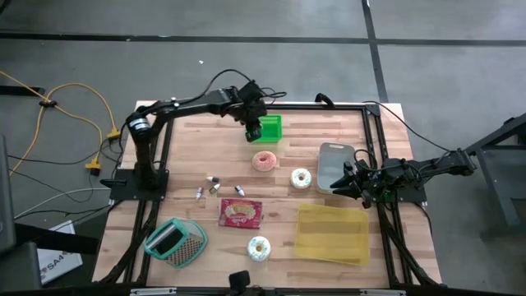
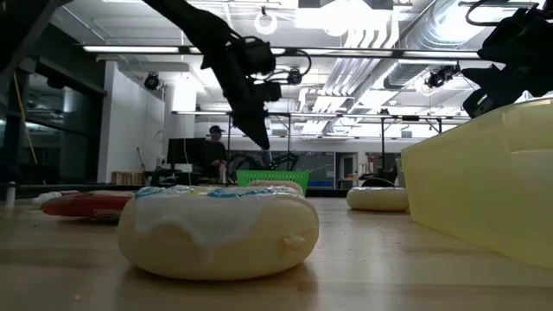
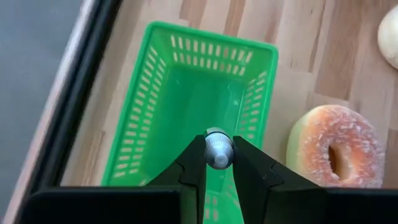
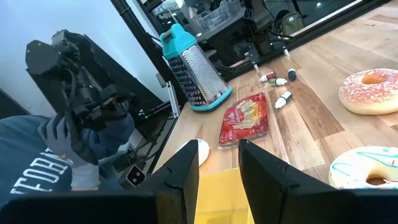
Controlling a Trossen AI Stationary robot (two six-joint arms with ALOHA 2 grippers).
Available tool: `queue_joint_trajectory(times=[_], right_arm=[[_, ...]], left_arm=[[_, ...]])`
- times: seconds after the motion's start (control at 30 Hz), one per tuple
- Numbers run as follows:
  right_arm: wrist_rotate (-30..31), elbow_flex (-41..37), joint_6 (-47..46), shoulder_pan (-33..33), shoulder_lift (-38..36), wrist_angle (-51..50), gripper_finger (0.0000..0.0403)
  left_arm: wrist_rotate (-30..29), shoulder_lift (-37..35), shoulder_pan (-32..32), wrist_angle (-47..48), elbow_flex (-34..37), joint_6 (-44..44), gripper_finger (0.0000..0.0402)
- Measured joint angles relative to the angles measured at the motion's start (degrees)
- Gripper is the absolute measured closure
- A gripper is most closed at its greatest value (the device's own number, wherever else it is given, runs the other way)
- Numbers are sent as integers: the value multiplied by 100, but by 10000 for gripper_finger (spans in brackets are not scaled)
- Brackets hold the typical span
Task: Pick & Place Food Item
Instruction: Put the blue food coloring bottle into the green bin
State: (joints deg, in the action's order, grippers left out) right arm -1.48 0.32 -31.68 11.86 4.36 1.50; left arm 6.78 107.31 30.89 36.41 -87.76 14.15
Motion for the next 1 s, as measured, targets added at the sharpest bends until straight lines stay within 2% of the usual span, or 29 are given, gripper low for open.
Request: queue_joint_trajectory(times=[0.53,1.0], right_arm=[[0,-2,0,0,-2,-1,302],[-1,-2,0,-2,11,0,302]], left_arm=[[-141,305,70,349,-51,4,347],[-87,684,70,292,-49,-33,346]])
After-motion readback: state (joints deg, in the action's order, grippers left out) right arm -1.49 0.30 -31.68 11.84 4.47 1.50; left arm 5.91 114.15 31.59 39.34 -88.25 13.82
